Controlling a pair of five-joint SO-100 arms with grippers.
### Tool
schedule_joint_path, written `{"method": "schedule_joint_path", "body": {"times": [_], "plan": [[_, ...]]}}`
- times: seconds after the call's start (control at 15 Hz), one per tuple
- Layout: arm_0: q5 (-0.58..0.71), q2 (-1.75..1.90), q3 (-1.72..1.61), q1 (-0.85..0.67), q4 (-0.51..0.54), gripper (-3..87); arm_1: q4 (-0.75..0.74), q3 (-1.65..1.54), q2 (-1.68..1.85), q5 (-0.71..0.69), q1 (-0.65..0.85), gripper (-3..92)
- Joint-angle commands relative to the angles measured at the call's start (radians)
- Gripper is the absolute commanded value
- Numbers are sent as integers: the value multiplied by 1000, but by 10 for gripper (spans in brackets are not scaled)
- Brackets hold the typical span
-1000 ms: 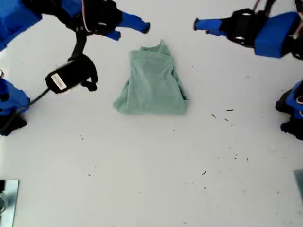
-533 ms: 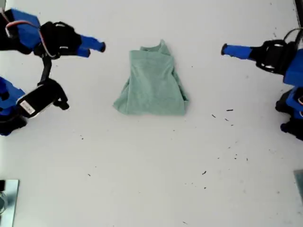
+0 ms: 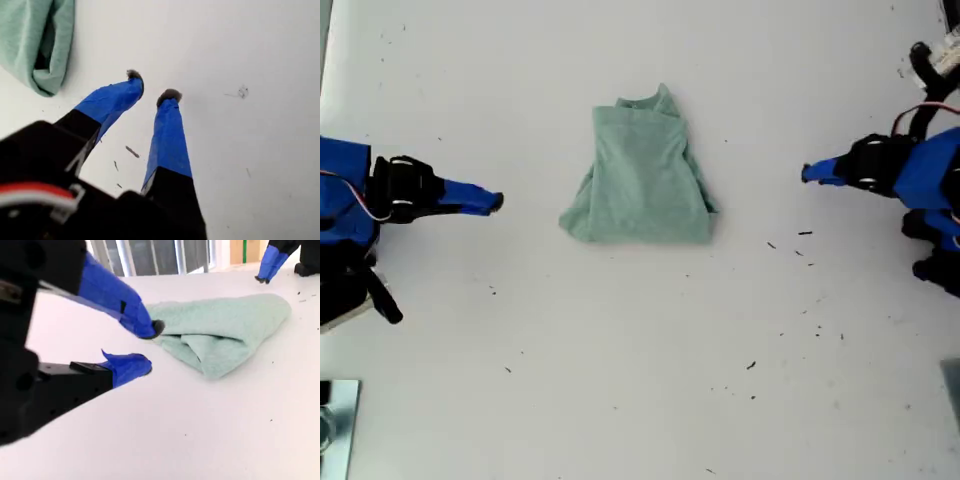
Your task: Fold t shirt
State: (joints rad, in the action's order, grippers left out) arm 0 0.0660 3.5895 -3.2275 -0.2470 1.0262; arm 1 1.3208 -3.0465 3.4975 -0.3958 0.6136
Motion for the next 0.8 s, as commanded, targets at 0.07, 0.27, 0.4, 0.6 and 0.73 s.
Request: {"method": "schedule_joint_path", "body": {"times": [0.07,0.27,0.4,0.6,0.73], "plan": [[26,14,-12,-21,8,101,9,-63,5,-376,11,83],[26,14,-12,-21,8,101,9,-61,5,-365,3,82],[26,14,-12,-21,8,101,9,-61,5,-364,3,82],[26,14,-12,-21,8,101,9,-61,5,-364,3,82],[26,14,-12,-21,8,101,9,-61,5,-364,3,82]]}}
